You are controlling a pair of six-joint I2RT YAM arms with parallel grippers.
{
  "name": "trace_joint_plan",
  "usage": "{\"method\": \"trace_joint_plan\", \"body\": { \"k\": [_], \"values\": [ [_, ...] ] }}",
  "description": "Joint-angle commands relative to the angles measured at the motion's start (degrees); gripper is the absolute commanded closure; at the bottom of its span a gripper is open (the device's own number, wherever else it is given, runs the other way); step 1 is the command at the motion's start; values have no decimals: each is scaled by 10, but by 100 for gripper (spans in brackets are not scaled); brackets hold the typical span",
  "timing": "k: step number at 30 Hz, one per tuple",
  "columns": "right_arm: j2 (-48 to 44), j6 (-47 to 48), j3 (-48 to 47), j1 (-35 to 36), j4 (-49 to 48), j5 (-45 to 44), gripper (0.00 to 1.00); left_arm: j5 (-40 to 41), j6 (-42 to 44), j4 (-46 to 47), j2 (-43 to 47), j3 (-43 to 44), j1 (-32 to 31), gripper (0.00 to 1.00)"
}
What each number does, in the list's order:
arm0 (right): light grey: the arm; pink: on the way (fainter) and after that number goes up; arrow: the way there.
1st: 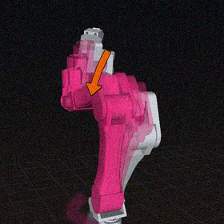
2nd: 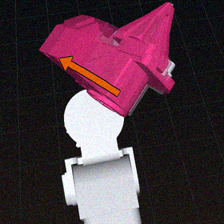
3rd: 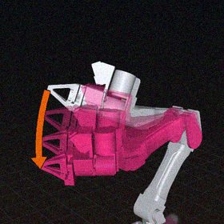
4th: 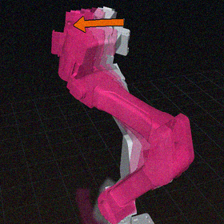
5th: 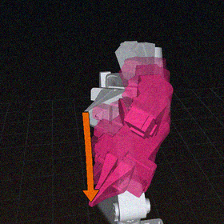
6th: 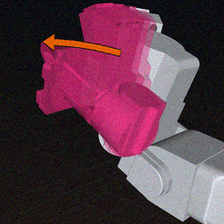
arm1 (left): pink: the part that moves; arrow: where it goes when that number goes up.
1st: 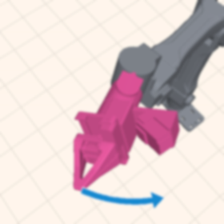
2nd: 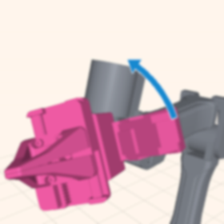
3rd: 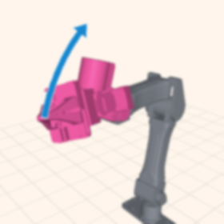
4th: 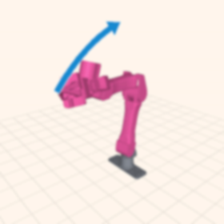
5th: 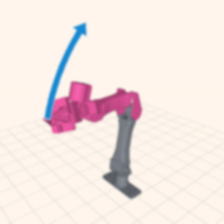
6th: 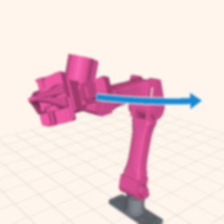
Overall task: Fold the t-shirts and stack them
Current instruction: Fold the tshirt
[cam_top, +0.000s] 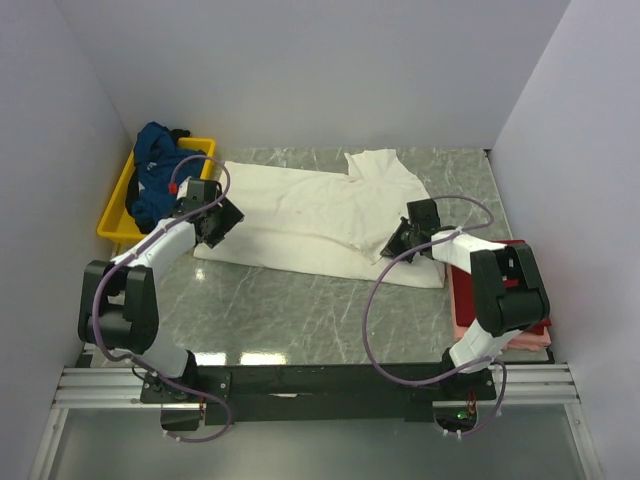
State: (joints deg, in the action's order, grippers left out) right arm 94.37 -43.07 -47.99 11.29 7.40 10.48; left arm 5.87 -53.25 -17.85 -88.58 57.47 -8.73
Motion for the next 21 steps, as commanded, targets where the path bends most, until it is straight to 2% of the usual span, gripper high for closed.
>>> {"method": "trace_joint_plan", "body": {
  "k": [1,18,21],
  "values": [
    [10,1,-42,5,-1,-3,100,-3,8,9,23,-1,-3,26],
    [166,12,-288,10,82,16,100,-27,18,-5,51,-3,-24,26],
    [189,16,-318,10,88,23,87,-26,22,-9,56,-6,-28,26]
  ]
}}
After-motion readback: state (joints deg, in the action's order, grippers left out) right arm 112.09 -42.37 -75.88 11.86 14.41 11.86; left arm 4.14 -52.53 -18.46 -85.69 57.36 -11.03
